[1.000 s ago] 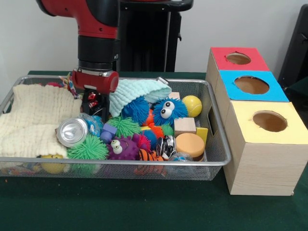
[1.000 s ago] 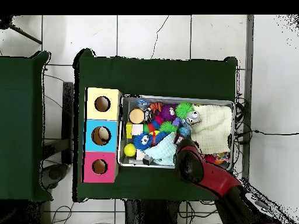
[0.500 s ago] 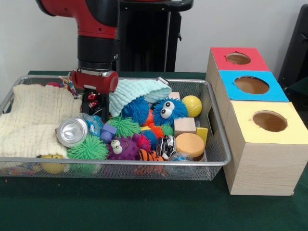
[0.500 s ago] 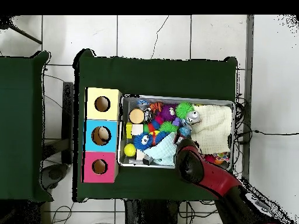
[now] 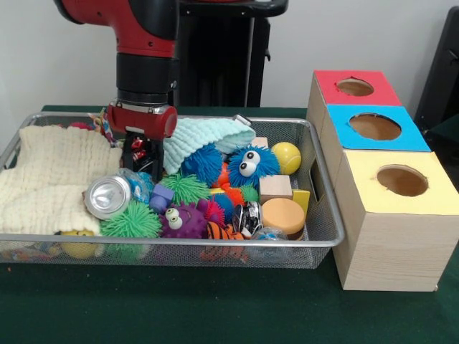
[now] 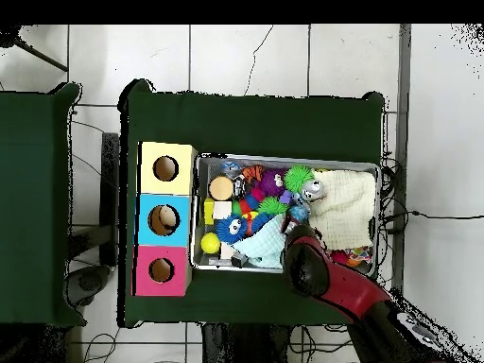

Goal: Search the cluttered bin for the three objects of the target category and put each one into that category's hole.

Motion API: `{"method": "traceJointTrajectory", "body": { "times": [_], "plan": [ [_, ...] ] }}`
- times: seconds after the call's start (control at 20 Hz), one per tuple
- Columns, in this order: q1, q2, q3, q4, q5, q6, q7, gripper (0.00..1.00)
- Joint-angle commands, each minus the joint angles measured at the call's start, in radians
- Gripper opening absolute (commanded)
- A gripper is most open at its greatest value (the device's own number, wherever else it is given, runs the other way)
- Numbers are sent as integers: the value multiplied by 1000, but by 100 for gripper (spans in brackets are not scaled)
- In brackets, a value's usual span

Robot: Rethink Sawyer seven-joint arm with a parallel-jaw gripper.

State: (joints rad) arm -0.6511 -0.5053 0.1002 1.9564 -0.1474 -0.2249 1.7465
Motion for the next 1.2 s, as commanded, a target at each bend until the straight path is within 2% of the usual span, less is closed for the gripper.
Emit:
{"method": "traceJointTrajectory", "body": {
  "times": [0.05, 0.35, 0.95, 1.2],
  "plan": [
    [7, 40, 32, -50, -10, -64, 176, 100],
    [-3, 58, 52, -45, -7, -94, 202, 100],
    [-132, 62, 176, 20, -55, -107, 242, 100],
    [-128, 64, 172, 16, -45, -110, 228, 100]
  ]
}}
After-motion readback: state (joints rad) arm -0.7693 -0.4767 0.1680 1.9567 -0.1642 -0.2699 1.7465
